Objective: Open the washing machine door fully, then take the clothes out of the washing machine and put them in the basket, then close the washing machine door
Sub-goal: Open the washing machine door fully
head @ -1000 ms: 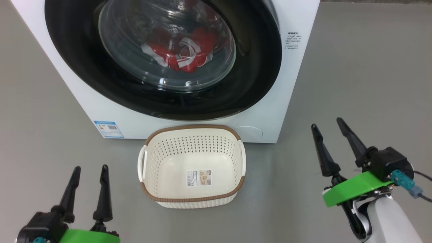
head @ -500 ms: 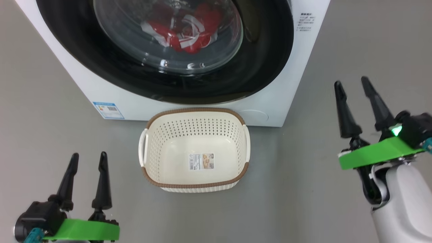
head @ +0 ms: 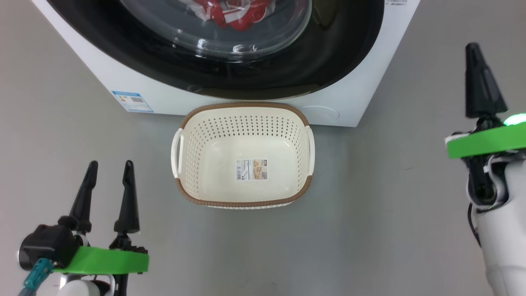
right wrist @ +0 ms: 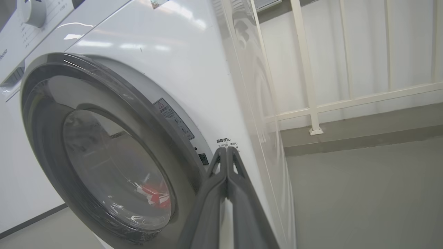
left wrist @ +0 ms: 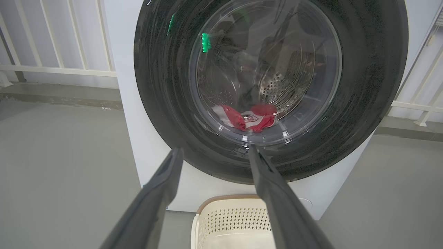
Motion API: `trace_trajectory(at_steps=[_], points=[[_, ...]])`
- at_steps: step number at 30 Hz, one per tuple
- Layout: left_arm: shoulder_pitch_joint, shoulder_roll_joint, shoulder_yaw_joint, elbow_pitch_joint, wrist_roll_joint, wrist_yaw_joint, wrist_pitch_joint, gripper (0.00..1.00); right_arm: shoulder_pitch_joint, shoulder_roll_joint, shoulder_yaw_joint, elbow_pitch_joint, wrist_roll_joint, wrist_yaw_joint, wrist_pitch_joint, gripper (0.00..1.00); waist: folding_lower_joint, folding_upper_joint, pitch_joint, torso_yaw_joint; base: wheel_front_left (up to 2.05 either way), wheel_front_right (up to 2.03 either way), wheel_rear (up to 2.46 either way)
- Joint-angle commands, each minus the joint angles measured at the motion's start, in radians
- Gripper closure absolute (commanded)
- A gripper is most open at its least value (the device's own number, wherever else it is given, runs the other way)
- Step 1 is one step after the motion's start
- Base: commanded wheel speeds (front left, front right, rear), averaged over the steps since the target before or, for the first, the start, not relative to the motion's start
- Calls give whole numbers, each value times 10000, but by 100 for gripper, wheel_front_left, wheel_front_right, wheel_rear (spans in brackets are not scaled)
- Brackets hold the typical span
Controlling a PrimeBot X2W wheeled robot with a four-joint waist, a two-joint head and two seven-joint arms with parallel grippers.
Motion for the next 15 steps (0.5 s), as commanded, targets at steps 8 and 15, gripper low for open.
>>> trace_trajectory(at_steps=[8,15], points=[[-388,244,226,-212,-127,-31,-80,0,-1094,-838,727,559,1987,-9,114,100,0,0,368,249,0,0,0],[-494,213,193,-212,-137,-31,-80,0,-2039,-1297,1233,909,4425,-9,1133,100,0,0,580,354,0,0,0]])
